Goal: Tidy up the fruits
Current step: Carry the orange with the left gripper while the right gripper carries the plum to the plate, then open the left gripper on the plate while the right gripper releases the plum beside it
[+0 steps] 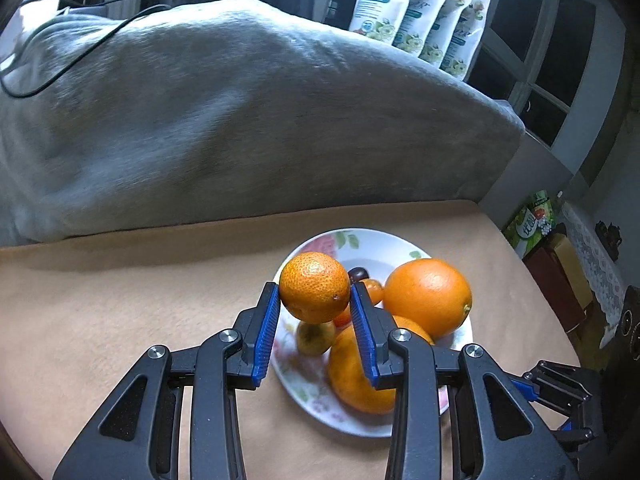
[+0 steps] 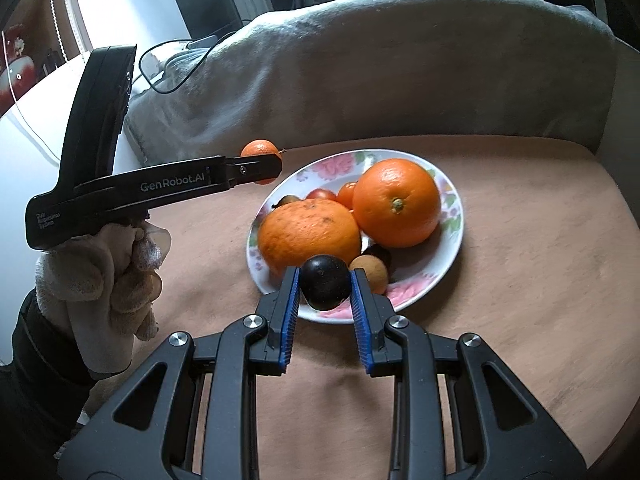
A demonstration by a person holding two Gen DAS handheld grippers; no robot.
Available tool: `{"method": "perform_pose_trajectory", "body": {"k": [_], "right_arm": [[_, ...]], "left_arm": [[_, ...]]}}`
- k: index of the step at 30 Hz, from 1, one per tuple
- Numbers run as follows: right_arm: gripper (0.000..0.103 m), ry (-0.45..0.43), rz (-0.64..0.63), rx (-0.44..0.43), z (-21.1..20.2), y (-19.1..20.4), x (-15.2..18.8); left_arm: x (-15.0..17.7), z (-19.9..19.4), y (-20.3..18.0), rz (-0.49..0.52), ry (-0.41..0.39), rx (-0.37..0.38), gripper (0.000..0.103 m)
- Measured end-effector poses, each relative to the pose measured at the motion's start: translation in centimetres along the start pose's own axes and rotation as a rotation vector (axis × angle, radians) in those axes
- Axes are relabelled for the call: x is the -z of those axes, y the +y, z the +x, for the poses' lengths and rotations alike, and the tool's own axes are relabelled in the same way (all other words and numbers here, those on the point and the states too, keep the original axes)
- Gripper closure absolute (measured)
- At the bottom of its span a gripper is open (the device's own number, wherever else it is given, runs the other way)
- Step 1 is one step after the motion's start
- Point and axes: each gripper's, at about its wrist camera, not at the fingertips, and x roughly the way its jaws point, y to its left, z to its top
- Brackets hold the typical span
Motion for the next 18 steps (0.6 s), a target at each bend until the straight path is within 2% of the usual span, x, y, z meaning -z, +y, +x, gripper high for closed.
{"method": "perform_pose_trajectory", "body": {"k": [18], "right_arm": [[0.076,-0.007,-0.023,0.029,0.6,-1.4,-1.2]], "left_arm": [[-0.8,1.6,-2.1,0.046,0.028,0.009,0.069]]}}
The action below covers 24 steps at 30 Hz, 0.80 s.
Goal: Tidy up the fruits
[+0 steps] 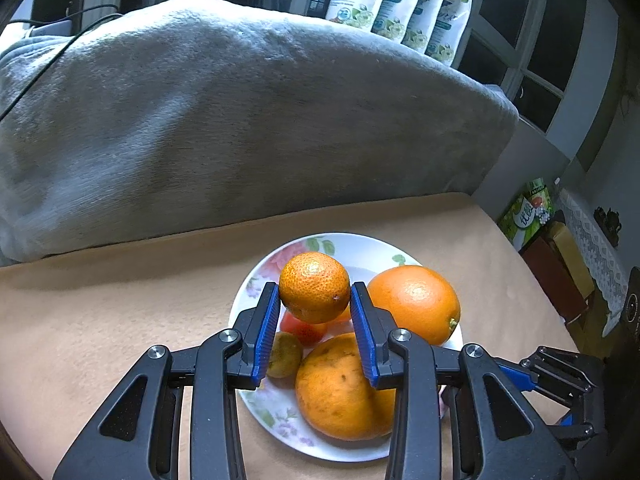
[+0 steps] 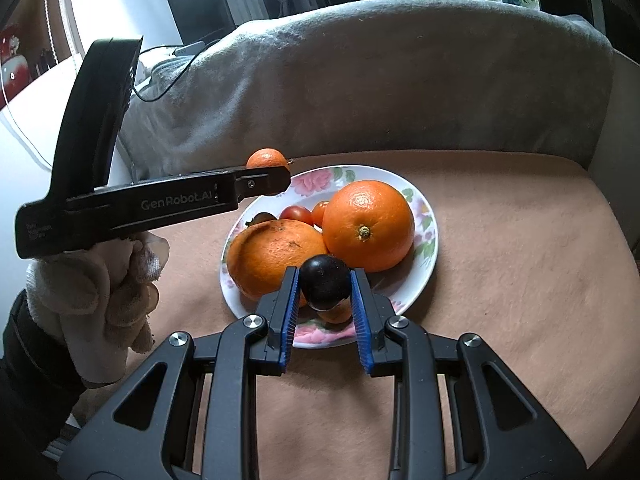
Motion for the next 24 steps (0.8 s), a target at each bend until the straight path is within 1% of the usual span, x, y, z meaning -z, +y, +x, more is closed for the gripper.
{"method": "perform_pose_trajectory", "body": {"k": [8,9,11,13,14,15,16,17,18,19,24], "right_arm": [[0.076,-0.011,-0.022,0.013,0.22,0.07,0.09],[0.076,-0.013,-0.026,0.017,0.22,0.11,0.14],[0.076,-0.01,-0.027,0.017,0.26,0.08,0.27],[0.075,-0.007,-0.03,0.016,0.36,0.11,0.31],[0.075,-0.007,-0.032,0.017,0.42,0.11,0.31],[0.073,-0.008,-0.034,0.019,0.45,0.15,0.33],[0.065,-0.01,-0.037,0.019,0.41,0.2,0.36],[0.059,-0.014,-0.04,0.02,0.35,0.25,0.38],[0.048,-0.023,-0.045,0.023,0.26,0.3,0.39],[0.046,-0.03,-0.052,0.026,0.17,0.4,0.42],[0.046,-0.031,-0.072,0.019,0.24,0.71,0.61]], "left_arm": [[-0.21,0.01,-0.35,0.009,-0.002,0.005,0.067],[-0.22,-0.03,-0.35,0.009,-0.004,0.005,0.066],[-0.3,-0.13,-0.4,0.01,-0.009,0.009,0.06],[-0.38,-0.25,-0.51,0.013,-0.013,0.012,0.057],[-0.4,-0.27,-0.58,0.016,-0.014,0.012,0.057],[-0.41,-0.29,-0.61,0.017,-0.013,0.012,0.057],[-0.4,-0.31,-0.61,0.016,-0.013,0.012,0.057],[-0.43,-0.33,-0.61,0.015,-0.013,0.012,0.057],[-0.43,-0.33,-0.58,0.013,-0.012,0.011,0.057],[-0.41,-0.35,-0.53,0.012,-0.012,0.011,0.057],[-0.21,-0.51,-0.32,0.006,-0.013,0.006,0.057]]}}
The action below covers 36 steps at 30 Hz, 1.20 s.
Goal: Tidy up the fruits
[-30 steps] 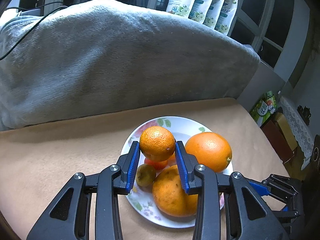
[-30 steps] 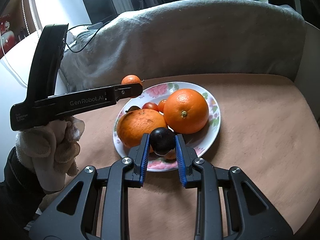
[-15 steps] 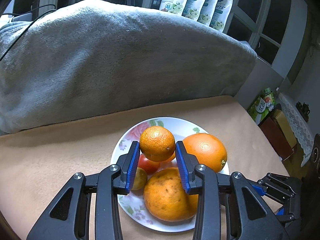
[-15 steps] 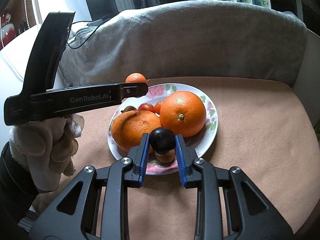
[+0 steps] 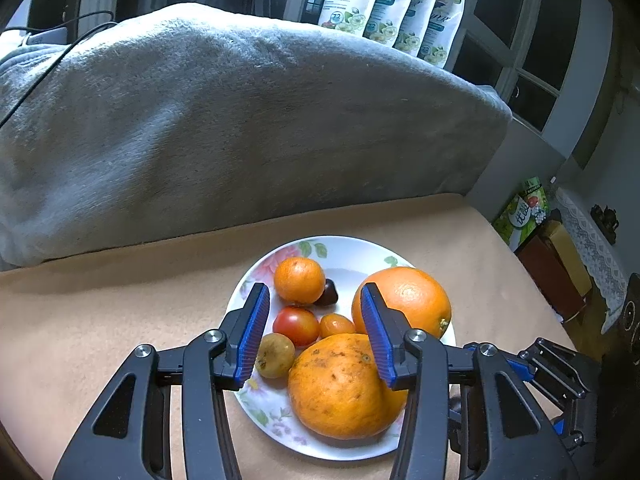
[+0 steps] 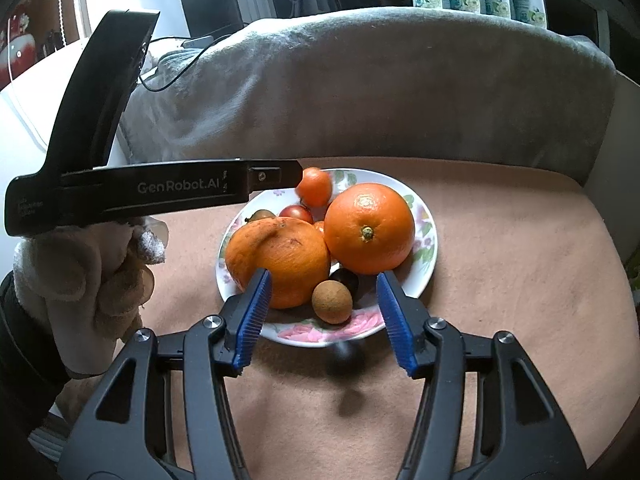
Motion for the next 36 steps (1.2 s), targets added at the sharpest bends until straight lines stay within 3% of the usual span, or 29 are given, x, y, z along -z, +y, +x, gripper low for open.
{"method": "perform_pose_trajectory", "body": {"k": [8,13,23,25,31,33,36], "right_arm": [[0.046,-0.003,0.01,-0.008,-0.4,-0.4,0.6],[0.046,-0.017,0.081,-0.029,-2.3,-2.4,1.3],[0.047,0.109,0.062,-0.038,-2.9,-4.1,4.6],[0.059,0.13,0.055,-0.042,-2.7,-4.2,4.9],[0.062,0.182,0.029,-0.043,-1.2,-3.9,5.3],[0.076,0.194,0.028,-0.039,-1.0,-3.9,5.4],[0.076,0.189,0.028,-0.041,-1.1,-3.9,5.4]], "left_arm": [[0.1,-0.5,0.3,-0.007,-0.011,-0.001,0.057],[0.2,-0.9,0.4,-0.01,-0.016,0.0,0.057],[2.4,-3.1,1.0,0.016,-0.024,-0.053,0.057],[3.2,-3.4,1.3,0.022,-0.015,-0.07,0.057],[4.8,-5.0,2.2,0.03,-0.015,-0.118,0.057],[5.0,-5.4,2.7,0.019,-0.018,-0.125,0.057],[5.3,-5.9,3.0,0.008,-0.023,-0.13,0.057]]}}
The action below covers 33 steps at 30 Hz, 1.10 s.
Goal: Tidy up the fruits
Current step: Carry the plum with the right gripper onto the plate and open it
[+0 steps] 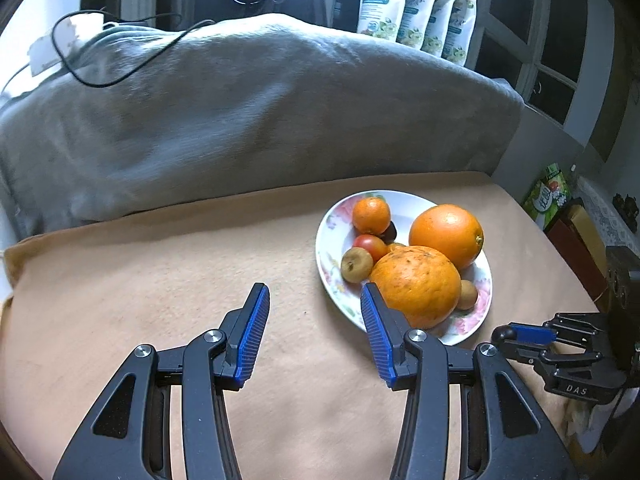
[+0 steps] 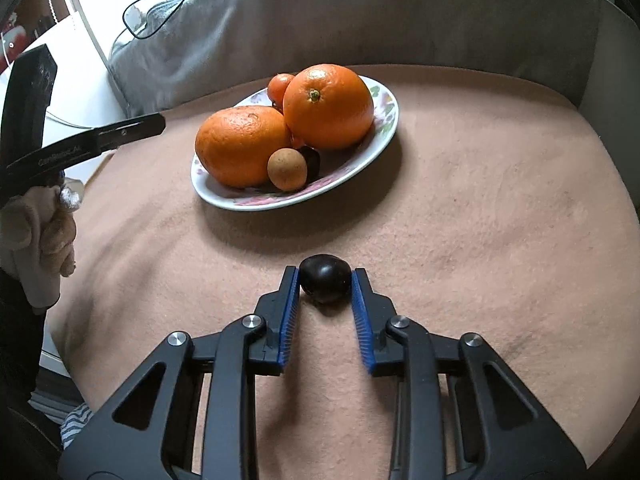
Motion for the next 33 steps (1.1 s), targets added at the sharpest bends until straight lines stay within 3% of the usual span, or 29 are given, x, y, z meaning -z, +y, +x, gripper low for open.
{"method": "perform_pose_trajectory", "body": {"k": [12,15,18,33], "right_arm": [[0.076,-0.135,-0.028,0.032,-0.9,0.8,-4.2],[0.076,-0.143,-0.039,0.039,-0.6,0.8,-4.9],[0.076,-0.133,-0.047,0.041,0.2,0.8,-5.5],[0.073,-0.131,-0.06,0.044,0.9,1.2,-5.6]], "left_arm": [[1.9,-1.3,-1.3,0.035,0.01,-0.016,0.057],[2.4,-1.5,-1.8,0.047,0.013,-0.024,0.056],[2.8,-1.7,-2.2,0.055,0.011,-0.03,0.044],[3.6,-2.6,-3.2,0.06,-0.002,-0.036,0.044]]}}
